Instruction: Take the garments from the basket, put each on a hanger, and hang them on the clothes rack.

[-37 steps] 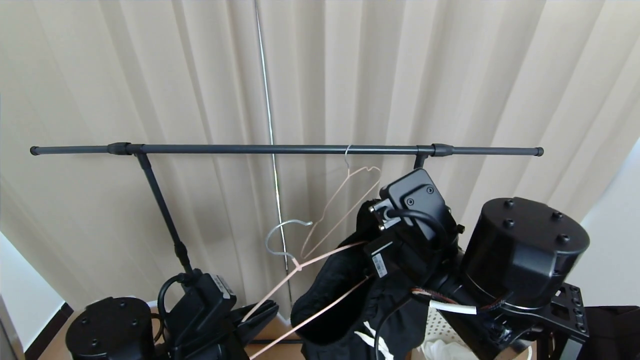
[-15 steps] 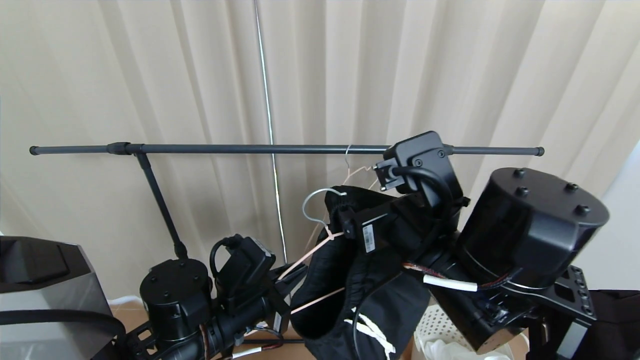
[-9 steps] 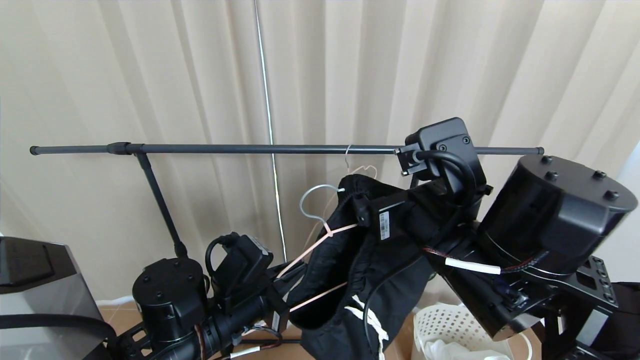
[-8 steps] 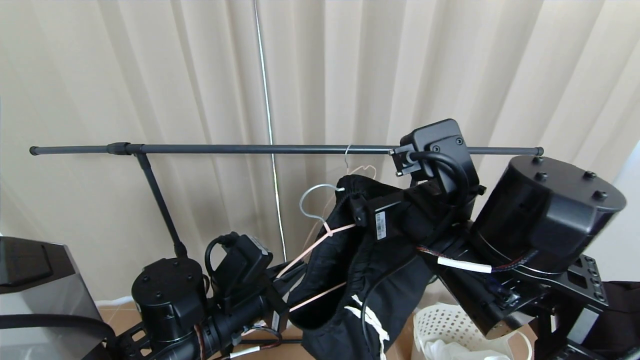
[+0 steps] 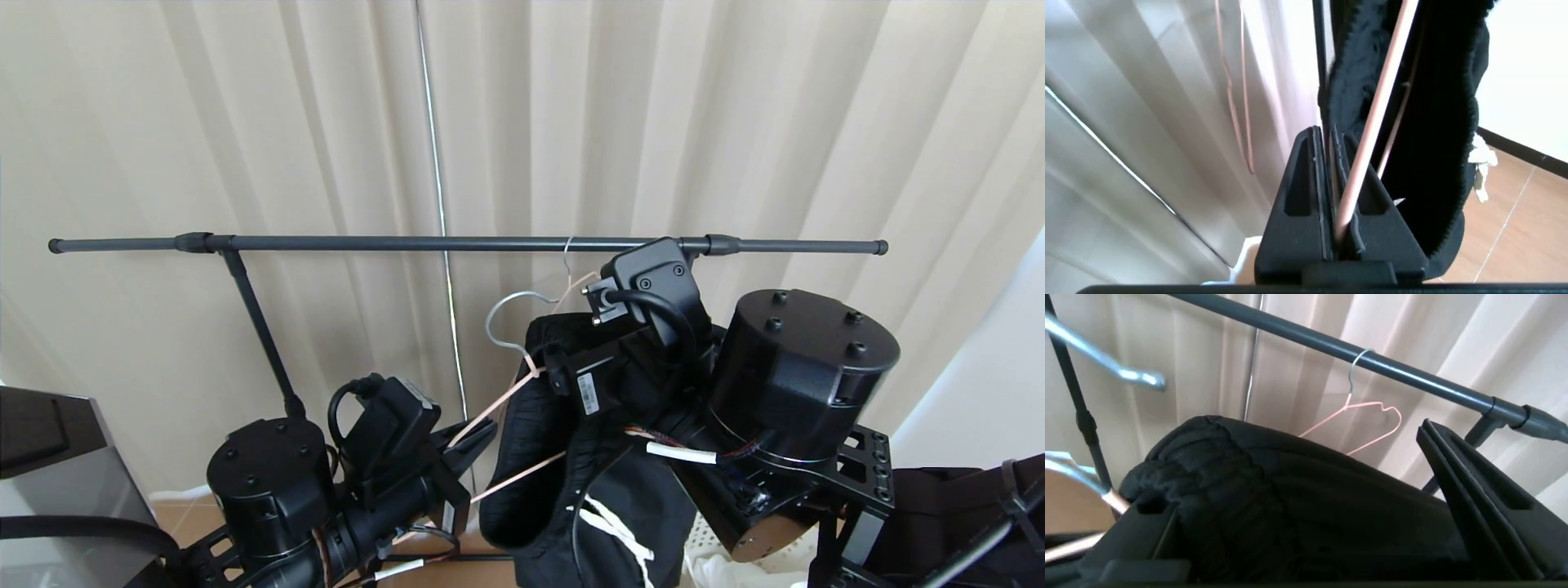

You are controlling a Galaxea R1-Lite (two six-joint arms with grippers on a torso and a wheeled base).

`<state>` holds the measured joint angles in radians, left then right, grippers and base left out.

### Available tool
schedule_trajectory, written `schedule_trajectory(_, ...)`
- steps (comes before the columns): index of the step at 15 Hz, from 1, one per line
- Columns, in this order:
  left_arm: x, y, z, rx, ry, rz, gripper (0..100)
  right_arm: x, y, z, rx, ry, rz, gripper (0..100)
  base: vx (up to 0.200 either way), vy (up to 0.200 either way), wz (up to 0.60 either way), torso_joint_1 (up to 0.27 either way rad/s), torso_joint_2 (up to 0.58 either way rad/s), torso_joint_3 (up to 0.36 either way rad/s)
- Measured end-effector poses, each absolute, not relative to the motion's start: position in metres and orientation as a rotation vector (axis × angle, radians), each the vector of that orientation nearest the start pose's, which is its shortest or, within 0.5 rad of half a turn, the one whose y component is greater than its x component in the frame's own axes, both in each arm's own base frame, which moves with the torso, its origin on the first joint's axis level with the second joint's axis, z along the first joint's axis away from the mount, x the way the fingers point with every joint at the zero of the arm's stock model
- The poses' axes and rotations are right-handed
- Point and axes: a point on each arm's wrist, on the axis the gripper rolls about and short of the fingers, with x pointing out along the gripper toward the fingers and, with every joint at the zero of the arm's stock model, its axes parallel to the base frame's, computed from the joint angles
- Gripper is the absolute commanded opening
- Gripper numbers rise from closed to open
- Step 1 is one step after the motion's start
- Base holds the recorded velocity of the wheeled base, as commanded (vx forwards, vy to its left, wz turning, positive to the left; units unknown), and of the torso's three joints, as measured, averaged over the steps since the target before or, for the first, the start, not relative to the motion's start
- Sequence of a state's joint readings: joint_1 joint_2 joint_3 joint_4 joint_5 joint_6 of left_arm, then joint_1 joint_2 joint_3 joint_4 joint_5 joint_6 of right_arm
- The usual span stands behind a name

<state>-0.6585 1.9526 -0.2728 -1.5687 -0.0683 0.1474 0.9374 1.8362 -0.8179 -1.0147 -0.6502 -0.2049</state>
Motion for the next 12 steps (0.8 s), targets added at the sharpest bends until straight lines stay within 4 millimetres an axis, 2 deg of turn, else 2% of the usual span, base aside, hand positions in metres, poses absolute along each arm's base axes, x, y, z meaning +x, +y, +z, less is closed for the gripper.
schedule_trajectory(4,0.220,-0.161,0.087,0.164,0.049,-0.686,0,0.204,0.255,0.179,-0.203,-0.031,0.288,100,0.000,0.000,0.00,0.000,0.00,0.000)
schedule_trajectory(12,0.238,-0.158,0.089,0.138,0.026,-0.615,0,0.186,0.249,0.190,-0.186,-0.052,0.326,100,0.000,0.000,0.00,0.000,0.00,0.000)
